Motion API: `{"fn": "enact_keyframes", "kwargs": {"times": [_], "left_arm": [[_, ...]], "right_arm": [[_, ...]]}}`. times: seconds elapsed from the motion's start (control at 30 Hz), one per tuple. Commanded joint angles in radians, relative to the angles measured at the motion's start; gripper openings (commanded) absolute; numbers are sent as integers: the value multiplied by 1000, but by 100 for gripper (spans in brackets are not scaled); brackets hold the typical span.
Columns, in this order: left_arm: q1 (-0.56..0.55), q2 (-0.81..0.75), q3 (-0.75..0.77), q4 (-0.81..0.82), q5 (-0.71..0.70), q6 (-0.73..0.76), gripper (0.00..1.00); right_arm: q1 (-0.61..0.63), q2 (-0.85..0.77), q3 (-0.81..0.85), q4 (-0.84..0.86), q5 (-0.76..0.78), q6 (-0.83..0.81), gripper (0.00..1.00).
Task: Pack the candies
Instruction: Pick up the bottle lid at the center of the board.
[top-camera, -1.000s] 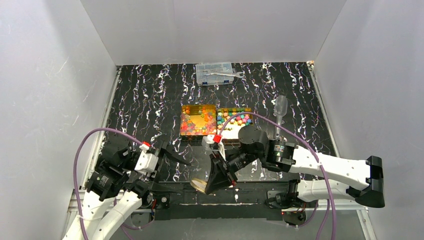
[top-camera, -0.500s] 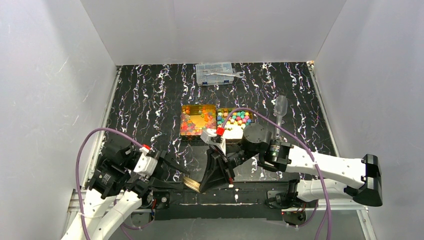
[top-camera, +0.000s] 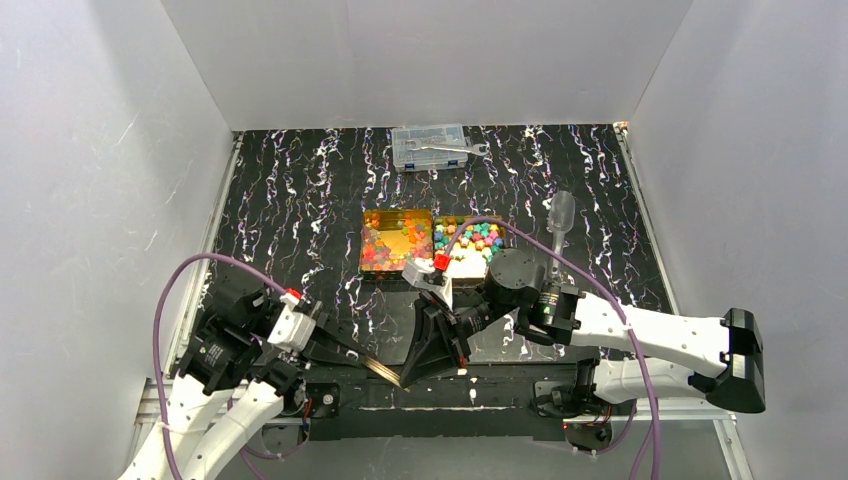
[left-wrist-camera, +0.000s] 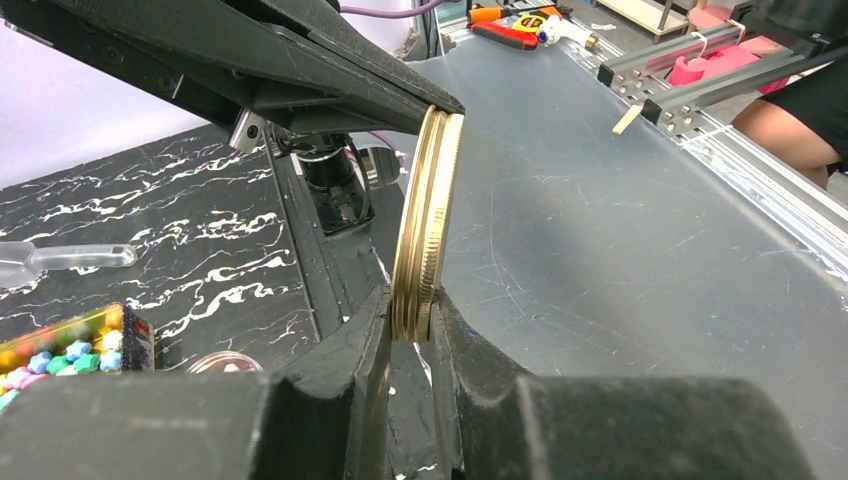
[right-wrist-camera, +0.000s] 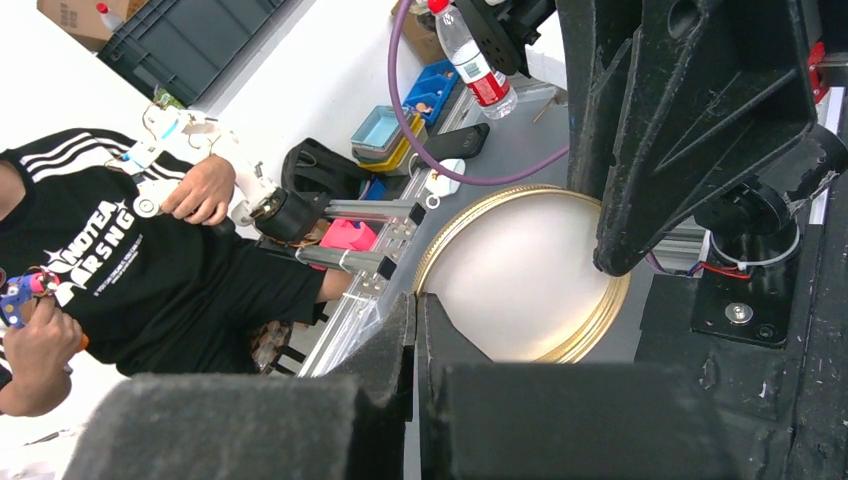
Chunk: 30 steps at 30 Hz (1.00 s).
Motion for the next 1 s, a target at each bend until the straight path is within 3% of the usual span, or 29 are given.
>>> {"fn": "enact_keyframes", "kwargs": {"times": [0.0, 0.1, 0.27, 0.4, 0.57, 0.67, 0.97], "left_arm": [[-4, 24, 43, 4, -1, -14, 0], [-4, 30, 46, 5, -10, -20, 0], [-4, 22, 33, 4, -20, -34, 0], [-5, 7, 8, 4, -68, -61, 0], [-4, -16, -34, 13, -182, -132, 0], [-5, -41, -74, 49, -265, -251, 0], [-4, -111, -162, 131, -491, -628, 0]], "right_arm": [[1, -22, -12, 37, 15, -12, 1], [0, -38, 1, -48, 55, -60, 13], [0, -90, 33, -203, 157, -160, 44], [1, -151, 77, -342, 254, -246, 60], [0, -219, 123, -532, 444, -331, 64], [0, -257, 123, -595, 548, -356, 64], [0, -330, 9, -539, 762, -360, 66]]}}
